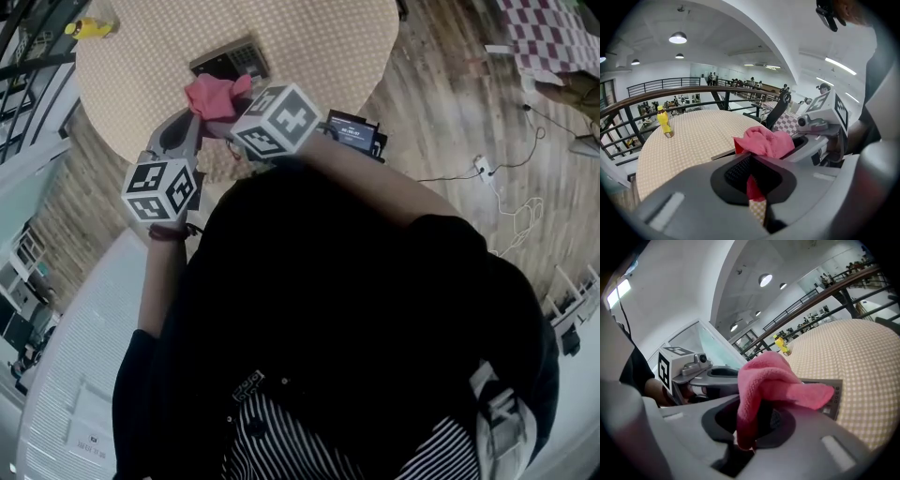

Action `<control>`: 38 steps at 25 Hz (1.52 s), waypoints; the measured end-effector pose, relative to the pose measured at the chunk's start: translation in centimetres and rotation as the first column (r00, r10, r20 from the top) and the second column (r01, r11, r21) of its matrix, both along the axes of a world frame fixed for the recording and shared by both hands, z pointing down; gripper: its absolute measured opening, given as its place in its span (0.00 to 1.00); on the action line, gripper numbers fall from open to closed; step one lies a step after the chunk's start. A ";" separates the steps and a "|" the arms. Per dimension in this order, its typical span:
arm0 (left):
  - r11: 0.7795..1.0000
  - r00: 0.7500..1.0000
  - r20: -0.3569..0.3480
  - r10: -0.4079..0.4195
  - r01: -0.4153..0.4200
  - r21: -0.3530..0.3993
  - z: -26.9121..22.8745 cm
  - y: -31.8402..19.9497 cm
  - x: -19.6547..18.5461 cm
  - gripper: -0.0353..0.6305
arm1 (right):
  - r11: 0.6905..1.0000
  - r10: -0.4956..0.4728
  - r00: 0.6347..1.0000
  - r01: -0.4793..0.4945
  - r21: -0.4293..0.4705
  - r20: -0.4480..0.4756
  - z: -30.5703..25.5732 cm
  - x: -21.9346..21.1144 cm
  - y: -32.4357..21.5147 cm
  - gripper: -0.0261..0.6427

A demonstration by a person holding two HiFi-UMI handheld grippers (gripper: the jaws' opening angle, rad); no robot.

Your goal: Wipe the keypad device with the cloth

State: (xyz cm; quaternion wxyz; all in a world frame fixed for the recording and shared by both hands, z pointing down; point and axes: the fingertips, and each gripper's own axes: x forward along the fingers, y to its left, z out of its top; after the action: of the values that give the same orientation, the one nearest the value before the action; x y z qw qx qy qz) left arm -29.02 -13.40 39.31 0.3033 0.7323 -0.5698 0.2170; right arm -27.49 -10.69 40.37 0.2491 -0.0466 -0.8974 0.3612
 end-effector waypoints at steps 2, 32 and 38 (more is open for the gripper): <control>1.000 1.000 -0.007 0.004 -0.004 -0.009 0.5 -0.4 -0.9 0.06 | 1.000 0.008 1.000 -0.008 -0.011 -0.008 0.5 -0.9 -0.4 0.13; 0.987 0.987 -0.122 0.102 -0.115 -0.109 8.3 -7.7 -5.9 0.06 | 0.991 0.108 0.983 -0.118 -0.059 -0.151 8.1 -6.2 -6.9 0.13; 0.979 0.983 -0.118 0.139 -0.154 -0.136 9.8 -7.9 -5.9 0.06 | 0.992 0.094 0.980 -0.107 -0.068 -0.176 9.7 -6.4 -7.1 0.13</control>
State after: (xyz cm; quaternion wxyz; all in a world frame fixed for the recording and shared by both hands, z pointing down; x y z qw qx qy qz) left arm -34.90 -21.33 49.16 0.3689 0.7591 -0.4799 0.2397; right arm -33.85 -17.77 50.04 0.3051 0.0207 -0.8590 0.4106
